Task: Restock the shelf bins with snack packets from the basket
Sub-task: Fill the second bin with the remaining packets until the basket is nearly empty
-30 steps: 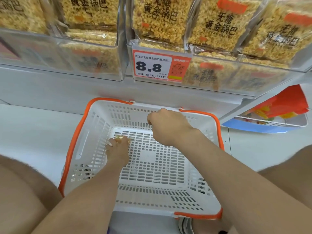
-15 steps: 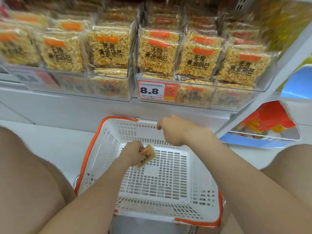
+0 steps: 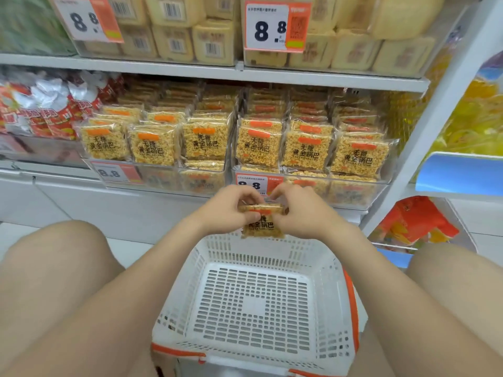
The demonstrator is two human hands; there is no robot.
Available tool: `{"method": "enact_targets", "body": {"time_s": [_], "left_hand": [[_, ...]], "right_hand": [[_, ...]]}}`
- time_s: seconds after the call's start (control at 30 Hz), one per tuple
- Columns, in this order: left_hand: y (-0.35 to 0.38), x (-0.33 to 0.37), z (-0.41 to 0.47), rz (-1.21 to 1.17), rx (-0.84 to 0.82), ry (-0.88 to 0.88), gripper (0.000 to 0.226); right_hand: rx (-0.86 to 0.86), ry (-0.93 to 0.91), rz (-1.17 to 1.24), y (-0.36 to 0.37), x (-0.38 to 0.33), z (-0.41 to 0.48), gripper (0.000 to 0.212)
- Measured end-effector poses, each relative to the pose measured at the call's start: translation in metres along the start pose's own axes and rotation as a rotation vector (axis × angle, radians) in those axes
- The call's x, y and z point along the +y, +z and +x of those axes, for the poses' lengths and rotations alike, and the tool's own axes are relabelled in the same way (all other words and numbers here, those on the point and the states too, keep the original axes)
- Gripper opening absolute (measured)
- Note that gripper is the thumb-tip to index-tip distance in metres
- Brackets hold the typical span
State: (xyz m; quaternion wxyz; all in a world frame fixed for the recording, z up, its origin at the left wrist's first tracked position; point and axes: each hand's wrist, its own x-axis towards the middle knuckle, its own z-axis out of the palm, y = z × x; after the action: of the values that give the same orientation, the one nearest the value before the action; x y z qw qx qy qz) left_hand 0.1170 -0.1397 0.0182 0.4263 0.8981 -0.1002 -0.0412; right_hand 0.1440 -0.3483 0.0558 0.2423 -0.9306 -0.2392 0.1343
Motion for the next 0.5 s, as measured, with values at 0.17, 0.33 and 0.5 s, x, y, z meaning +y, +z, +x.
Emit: {"method": "enact_targets", "body": {"time_s": [0.17, 0.33, 0.5], "left_hand": [[-0.043, 0.032, -0.006, 0.001, 0.175, 0.098, 0.027], [-0.062, 0.042, -0.001, 0.154, 0.402, 0.172, 0.046], [-0.056, 0.026, 0.002, 0.193, 0.645, 0.07, 0.047]], "right_hand": [[0.197, -0.06, 0.321, -0.022, -0.018, -0.004, 0.032], [0.321, -0.122, 0.408, -0.033, -0.027, 0.005, 0.035], [0.677, -0.135, 0.35, -0.044, -0.023, 0.02, 0.038]]}}
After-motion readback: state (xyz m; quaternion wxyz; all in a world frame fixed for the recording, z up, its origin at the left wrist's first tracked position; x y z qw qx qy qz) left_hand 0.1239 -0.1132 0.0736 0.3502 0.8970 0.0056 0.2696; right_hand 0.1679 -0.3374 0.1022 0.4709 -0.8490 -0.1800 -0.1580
